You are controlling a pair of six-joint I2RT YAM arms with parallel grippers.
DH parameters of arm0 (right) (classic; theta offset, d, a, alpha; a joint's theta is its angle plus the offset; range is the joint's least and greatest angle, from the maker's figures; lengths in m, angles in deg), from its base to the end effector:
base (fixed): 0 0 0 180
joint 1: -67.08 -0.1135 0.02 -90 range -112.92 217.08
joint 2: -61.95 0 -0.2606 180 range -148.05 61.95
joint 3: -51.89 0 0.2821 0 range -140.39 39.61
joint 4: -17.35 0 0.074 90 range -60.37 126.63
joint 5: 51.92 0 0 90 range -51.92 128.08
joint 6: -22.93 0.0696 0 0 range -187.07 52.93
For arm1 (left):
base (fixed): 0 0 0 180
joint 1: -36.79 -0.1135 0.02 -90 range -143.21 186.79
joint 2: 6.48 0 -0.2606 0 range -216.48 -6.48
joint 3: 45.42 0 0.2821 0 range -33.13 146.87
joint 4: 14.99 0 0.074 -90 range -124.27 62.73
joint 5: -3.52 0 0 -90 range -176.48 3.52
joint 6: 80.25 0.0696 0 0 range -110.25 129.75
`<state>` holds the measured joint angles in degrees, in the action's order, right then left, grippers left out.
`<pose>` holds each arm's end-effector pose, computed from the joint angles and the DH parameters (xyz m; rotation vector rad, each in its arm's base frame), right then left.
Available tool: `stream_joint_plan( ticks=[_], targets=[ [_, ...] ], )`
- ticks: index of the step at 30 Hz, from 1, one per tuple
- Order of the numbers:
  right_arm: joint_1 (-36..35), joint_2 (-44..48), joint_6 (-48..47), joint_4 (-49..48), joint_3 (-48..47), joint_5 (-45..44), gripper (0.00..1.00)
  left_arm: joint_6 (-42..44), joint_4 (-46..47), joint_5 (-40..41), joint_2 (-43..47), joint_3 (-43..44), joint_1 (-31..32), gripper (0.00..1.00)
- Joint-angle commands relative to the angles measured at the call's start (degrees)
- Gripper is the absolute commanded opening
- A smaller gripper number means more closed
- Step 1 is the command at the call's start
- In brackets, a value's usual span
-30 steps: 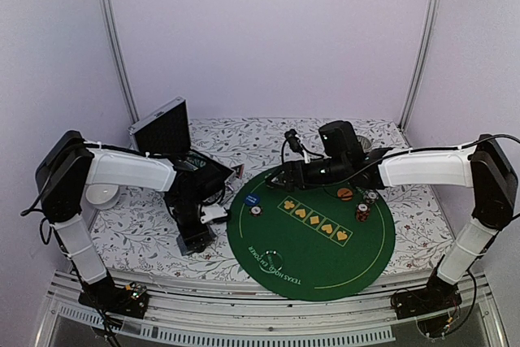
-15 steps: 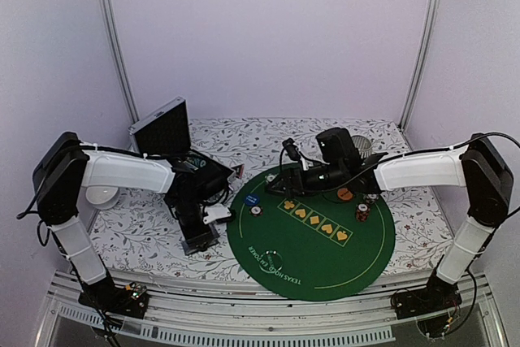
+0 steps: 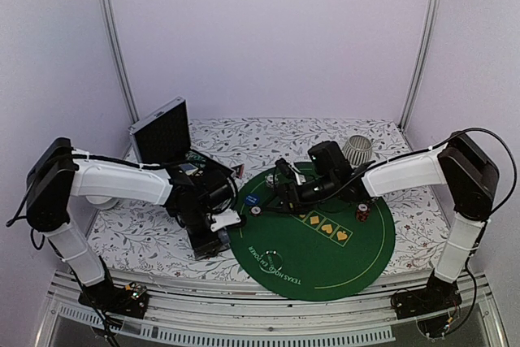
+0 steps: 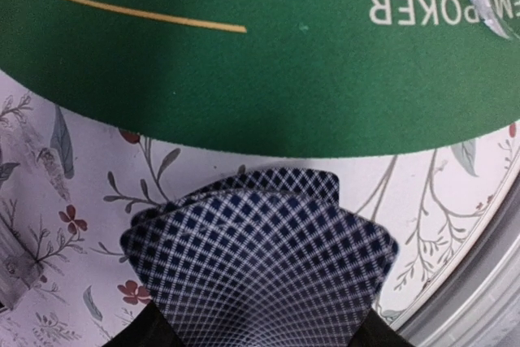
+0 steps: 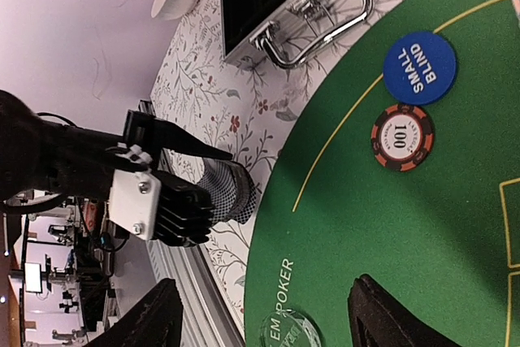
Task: Distribute texas hold em gaming equipment
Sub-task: Pick up the face-down deck piles from the corner of the board, then pass from the left arm to the right
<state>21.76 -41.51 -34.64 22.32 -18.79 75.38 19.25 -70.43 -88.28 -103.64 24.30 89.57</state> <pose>0.2654 0.3284 0.1350 -0.6784 2.3904 1.3987 0.1922 -0.2567 0.0996 1.5723 2.5966 -0.1140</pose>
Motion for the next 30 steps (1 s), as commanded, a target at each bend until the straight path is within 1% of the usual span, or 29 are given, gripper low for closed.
stream_joint_plan(
  ticks=[1, 7, 11, 16, 18, 24, 30],
  targets=[
    [-1.7, -4.5, 1.8, -1.2, -3.1, 4.2, 0.72, -2.4, 3.1, 0.4, 2.2, -1.0, 1.6, 0.39],
    [-3.3, -9.6, 5.9, -4.5, -6.2, 7.8, 0.69, -4.2, 4.0, 1.2, 3.1, -1.4, 3.4, 0.38],
    [-4.3, -14.2, 7.9, -4.5, -10.0, 9.3, 0.69, -4.4, 6.1, 1.8, 4.4, -2.5, 3.6, 0.38],
    [-4.9, -18.5, 10.7, -5.4, -13.3, 10.2, 0.69, -4.8, 6.2, 2.6, 5.5, -2.8, 3.7, 0.38],
    [-5.1, -19.3, 11.2, -5.8, -14.0, 11.1, 0.69, -4.9, 6.3, 2.5, 6.0, -3.0, 3.7, 0.38],
    [-4.8, -17.8, 13.1, -8.4, -11.4, 11.1, 0.69, -5.2, 6.5, 2.7, 7.4, -3.2, 3.8, 0.38],
    [-5.4, -20.8, 18.6, -15.5, -12.3, 15.1, 0.7, -5.1, 7.2, 3.4, 8.8, -3.5, 3.8, 0.37]
  ],
)
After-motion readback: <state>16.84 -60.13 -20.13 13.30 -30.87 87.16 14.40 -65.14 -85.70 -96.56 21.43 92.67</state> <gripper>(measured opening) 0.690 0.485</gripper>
